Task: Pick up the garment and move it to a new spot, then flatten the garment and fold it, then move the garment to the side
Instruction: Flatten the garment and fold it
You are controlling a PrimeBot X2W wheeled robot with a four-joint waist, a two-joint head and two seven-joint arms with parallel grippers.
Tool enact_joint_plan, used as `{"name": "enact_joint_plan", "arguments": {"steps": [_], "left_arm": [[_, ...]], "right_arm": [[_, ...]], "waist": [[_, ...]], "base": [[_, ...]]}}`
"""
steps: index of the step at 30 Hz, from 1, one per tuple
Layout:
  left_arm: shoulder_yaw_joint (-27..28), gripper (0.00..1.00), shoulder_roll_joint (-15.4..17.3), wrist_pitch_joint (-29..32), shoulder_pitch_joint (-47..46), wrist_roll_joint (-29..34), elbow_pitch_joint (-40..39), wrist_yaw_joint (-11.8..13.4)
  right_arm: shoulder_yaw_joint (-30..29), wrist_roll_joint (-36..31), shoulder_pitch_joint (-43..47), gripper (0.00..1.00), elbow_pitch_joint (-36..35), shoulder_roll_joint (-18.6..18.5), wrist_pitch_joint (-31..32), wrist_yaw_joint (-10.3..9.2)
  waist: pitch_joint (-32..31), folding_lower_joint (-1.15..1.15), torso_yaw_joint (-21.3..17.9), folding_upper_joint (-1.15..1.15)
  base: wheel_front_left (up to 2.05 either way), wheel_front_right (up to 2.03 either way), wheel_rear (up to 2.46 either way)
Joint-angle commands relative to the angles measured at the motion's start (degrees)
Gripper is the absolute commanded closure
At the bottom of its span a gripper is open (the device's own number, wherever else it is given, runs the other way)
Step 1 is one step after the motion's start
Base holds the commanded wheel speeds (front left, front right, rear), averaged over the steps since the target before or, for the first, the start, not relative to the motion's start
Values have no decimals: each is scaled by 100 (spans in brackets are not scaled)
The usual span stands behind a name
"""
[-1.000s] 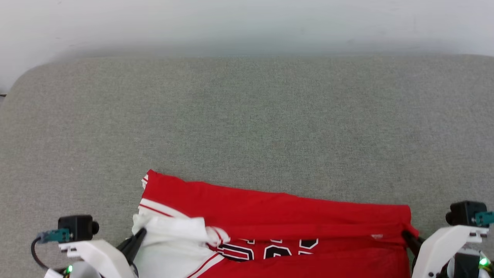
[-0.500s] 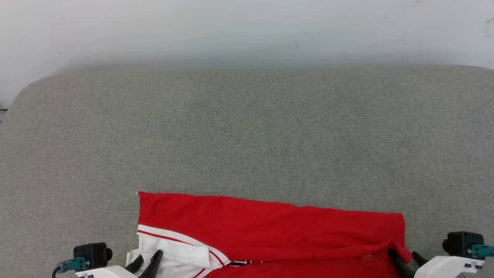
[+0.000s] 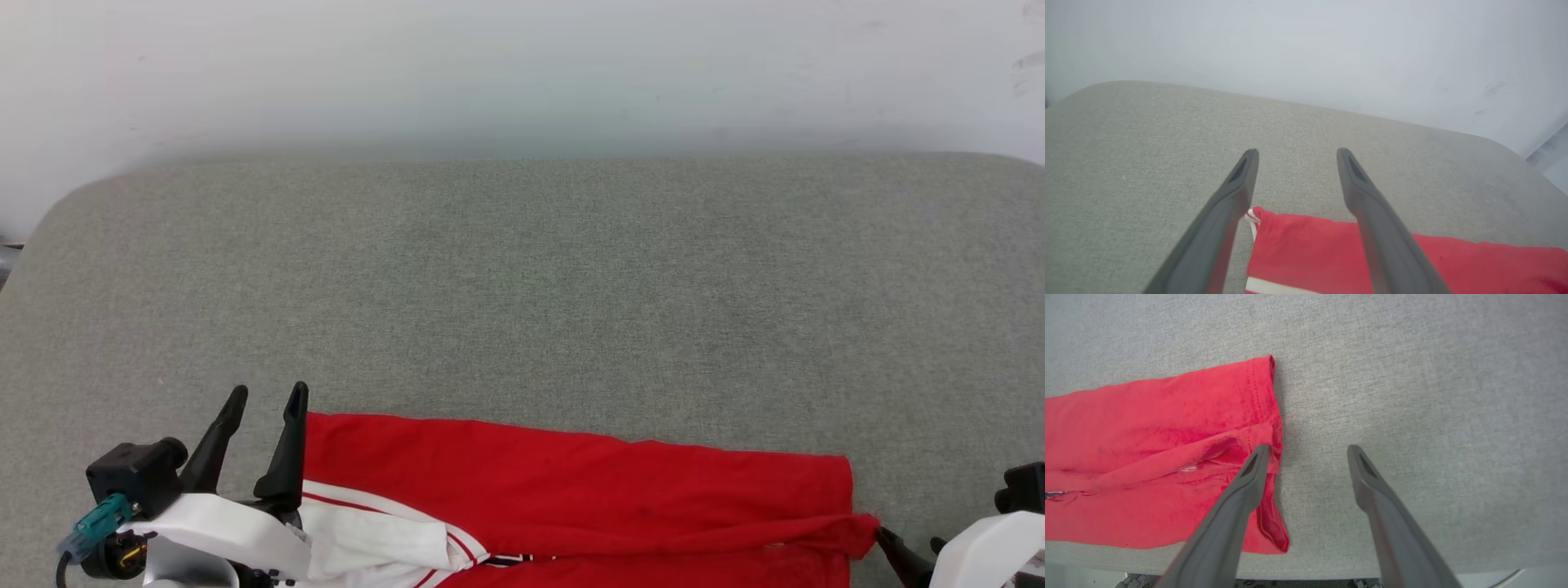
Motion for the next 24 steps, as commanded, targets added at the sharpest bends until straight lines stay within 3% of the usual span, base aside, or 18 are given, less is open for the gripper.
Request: {"name": "enact_joint_plan", "arguments": {"steps": [1,5,10,24], "left_arm": [[17,0,-48,-54,-58,49,-43,35],[171,0,-180,-243,-134,525,-272,185],[310,0,-315,-270,-196,977,-510,234],[728,0,-899,-279,-153,1713,-608,-237]], "right_arm": [[-23,-5,-88,0,-45,-29,97,-4],[-166,-74,-248,0,-385,-85,952,-4],[-111,-144,-418,0,-525,-83,1337,-4],[277,-25,-409,0,248,140,1796,-3]], "waist": [[12,0,18,-1],[109,0,181,-1],[259,0,323,-1],[696,0,651,-1]], "base": [[0,0,0],[0,0,0],[0,0,0],[0,0,0]]}}
